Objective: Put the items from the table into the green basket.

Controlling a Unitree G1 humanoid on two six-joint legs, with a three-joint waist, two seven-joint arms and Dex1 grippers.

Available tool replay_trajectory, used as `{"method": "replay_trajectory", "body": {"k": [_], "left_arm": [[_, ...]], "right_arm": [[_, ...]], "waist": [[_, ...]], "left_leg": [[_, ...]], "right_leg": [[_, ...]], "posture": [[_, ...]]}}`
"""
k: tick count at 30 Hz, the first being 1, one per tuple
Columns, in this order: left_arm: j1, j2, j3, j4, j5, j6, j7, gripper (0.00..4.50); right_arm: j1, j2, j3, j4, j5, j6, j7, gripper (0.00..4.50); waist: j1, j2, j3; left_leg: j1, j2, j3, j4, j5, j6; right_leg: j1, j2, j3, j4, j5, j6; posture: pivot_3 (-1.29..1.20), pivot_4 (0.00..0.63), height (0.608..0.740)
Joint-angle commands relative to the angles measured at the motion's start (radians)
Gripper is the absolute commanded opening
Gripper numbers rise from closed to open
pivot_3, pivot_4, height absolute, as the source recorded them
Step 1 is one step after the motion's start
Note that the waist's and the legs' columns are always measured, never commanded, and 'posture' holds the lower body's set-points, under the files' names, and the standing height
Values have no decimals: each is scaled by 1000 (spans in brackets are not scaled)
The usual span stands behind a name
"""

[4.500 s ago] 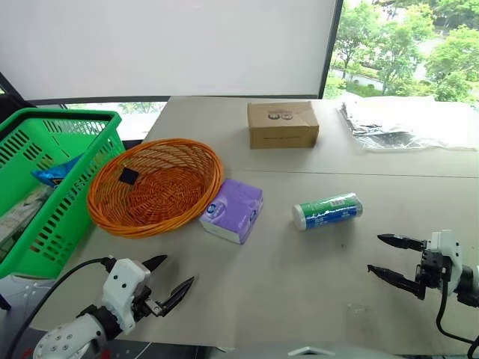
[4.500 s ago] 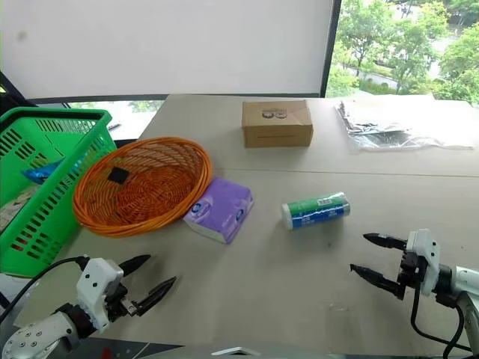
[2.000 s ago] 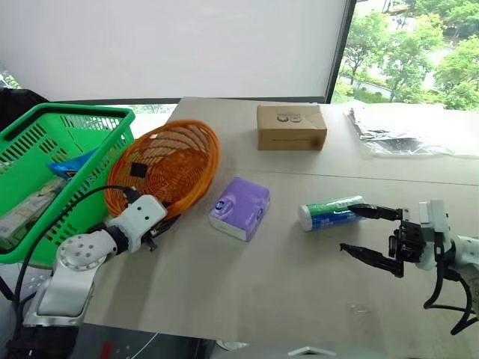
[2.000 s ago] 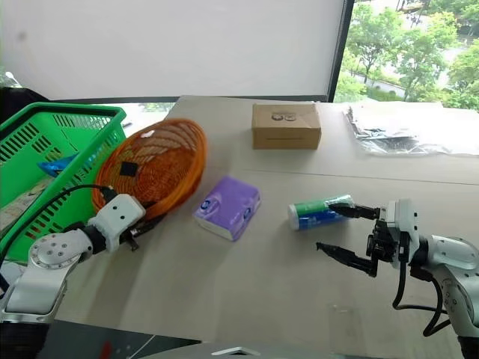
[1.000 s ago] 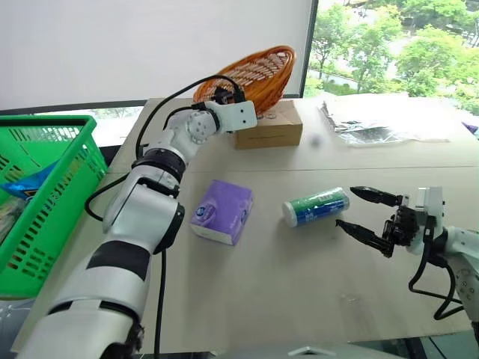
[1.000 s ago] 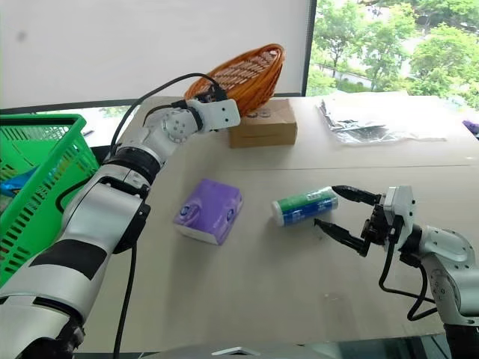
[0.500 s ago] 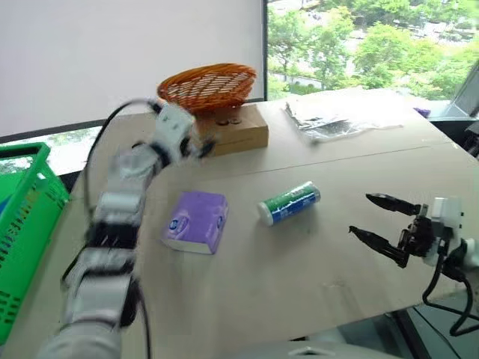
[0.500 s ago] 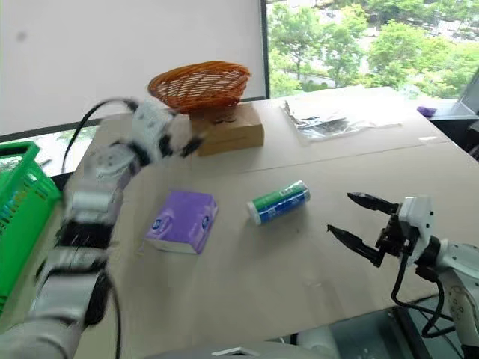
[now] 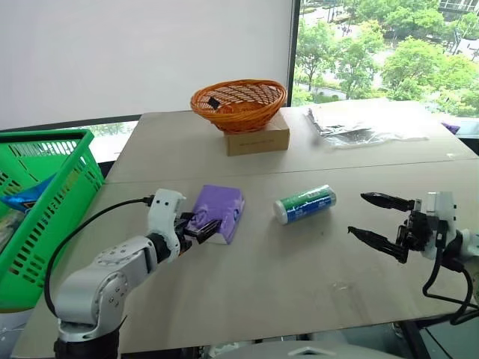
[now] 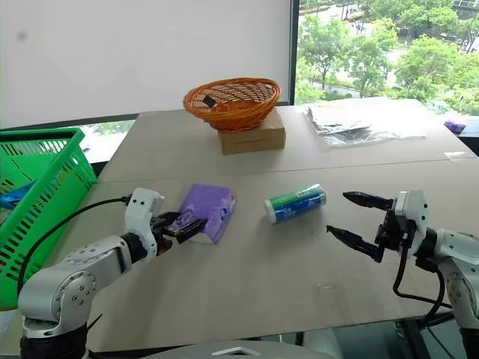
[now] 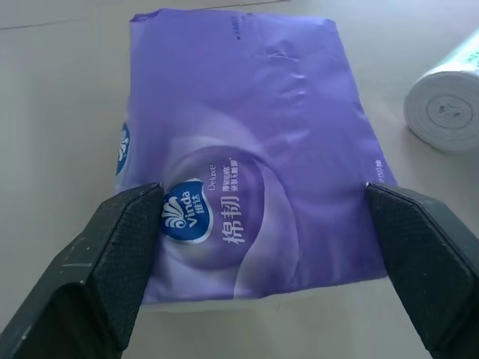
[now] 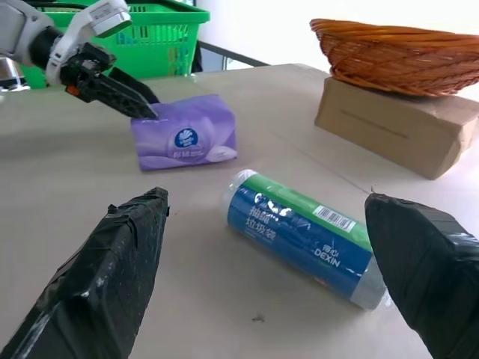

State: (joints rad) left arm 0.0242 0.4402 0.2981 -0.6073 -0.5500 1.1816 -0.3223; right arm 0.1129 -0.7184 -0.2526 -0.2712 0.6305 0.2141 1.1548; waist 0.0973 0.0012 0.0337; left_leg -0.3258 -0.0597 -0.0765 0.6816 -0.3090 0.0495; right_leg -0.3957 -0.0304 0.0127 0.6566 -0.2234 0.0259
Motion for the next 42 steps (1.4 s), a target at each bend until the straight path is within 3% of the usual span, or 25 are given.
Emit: {"method": "replay_trajectory", "body": {"k": [1, 9, 12, 18, 21, 26, 29, 32, 36, 42], "left_arm": [[15, -24, 23, 42, 18, 9, 47, 4385], [49, -27, -19, 103, 75, -87, 77, 4385], [67, -29, -30, 118, 67, -92, 72, 3604], [52, -118, 33, 127, -9, -16, 102, 1428], [41, -125, 35, 114, -15, 2, 116, 779], [-13, -127, 41, 56, -17, -114, 104, 621], [-71, -108, 65, 31, -4, -204, 103, 621], [-212, -21, 146, 47, 22, -212, 149, 621], [-335, 200, 207, 144, 134, -222, 178, 621], [-307, 492, 376, 369, 310, -304, 176, 621]], "right_arm": [[6, -33, -15, -15, 26, 21, 38, 4500], [19, -28, -22, -43, 43, 52, 26, 4500], [22, -25, -20, -52, 48, 56, 23, 4500], [24, -22, -19, -61, 54, 58, 15, 4500], [24, -20, -13, -61, 53, 57, 16, 4500], [-16, -10, 8, -43, 50, 53, 17, 4500], [-48, 1, 10, -46, 67, 69, 8, 4500], [-117, 16, 34, -55, 94, 99, -5, 4500], [-214, 65, 92, -71, 121, 145, -40, 4500], [-352, 129, 172, -122, 160, 257, -142, 4500]], "waist": [[0, 1, 0], [2, 0, 0], [0, 0, -1], [1, 3, -2], [1, 3, -2], [4, 2, -1], [14, -8, 8], [26, -11, 12], [29, -16, 12], [45, -16, 11]], "left_leg": [[0, 0, 0, -1, 0, 0], [-1, 0, 0, -2, 0, 0], [-1, 1, 0, -3, 0, 0], [-1, 1, 1, -5, 0, 0], [-1, 1, 1, -5, 0, 0], [-1, 1, 1, -5, 0, 0], [-2, 2, -1, -5, -2, -4], [-4, 2, -2, -6, -2, -6], [-19, 4, -2, -6, 3, -11], [-27, 3, -2, -15, 5, -11]], "right_leg": [[0, 0, 0, -1, 0, 0], [0, 0, 0, -3, -2, -4], [0, 0, 0, -2, -2, -4], [0, 0, 0, -3, -2, -4], [0, 0, 0, -4, -2, -3], [0, 0, 0, -7, -2, -3], [-1, 0, -2, -7, -2, -4], [-2, 1, -3, -10, -1, -3], [-18, 3, -4, -10, 5, -7], [-30, 3, -3, -14, 6, -9]], "posture": [[134, 0, 740], [131, 0, 740], [131, 0, 740], [131, 0, 740], [142, 0, 740], [154, 0, 740], [167, 0, 740], [201, 0, 740], [224, 0, 740], [281, 0, 740]]}}
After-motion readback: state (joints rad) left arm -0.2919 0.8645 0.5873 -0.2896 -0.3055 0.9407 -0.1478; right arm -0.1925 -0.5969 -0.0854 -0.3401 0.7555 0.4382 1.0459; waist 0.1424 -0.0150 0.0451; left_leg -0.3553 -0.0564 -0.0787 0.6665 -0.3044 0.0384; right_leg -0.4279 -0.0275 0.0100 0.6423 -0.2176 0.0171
